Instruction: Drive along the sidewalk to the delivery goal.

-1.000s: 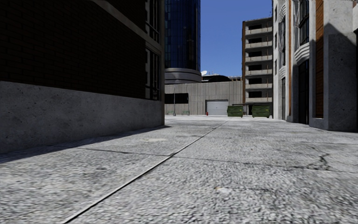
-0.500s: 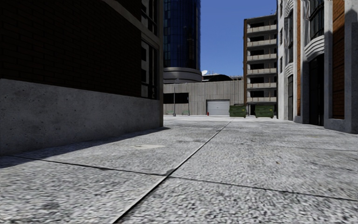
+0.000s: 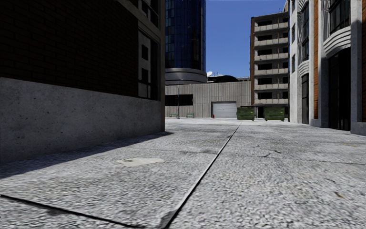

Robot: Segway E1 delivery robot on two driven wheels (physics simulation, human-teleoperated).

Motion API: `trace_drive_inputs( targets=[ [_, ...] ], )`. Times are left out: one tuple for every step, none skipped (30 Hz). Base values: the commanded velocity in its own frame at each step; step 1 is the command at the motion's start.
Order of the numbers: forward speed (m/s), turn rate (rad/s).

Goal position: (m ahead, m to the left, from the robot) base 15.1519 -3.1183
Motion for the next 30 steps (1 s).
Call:
trace_drive_inputs(
  targets=[
    [1.96, 0.0],
    [1.96, 0.0],
    [1.96, 0.0],
    [1.98, 0.0],
    [1.98, 0.0],
    [1.98, 0.0],
    [1.98, 0.0],
    [1.98, 0.0],
    [1.98, 0.0],
    [1.98, 0.0],
    [1.98, 0.0],
    [1.98, 0.0],
    [1.98, 0.0],
    [1.97, 0.0],
    [1.97, 0.0],
    [1.97, 0.0],
    [1.97, 0.0],
    [1.97, 0.0],
    [2.0, 0.0],
    [2.0, 0.0],
    [2.0, 0.0],
    [2.0, 0.0],
    [2.0, 0.0],
    [2.0, 0.0],
    [2.0, 0.0],
    [2.0, 0.0],
    [2.0, 0.0],
    [2.0, 0.0],
    [2.0, 0.0],
    [2.0, 0.0]
  ],
)
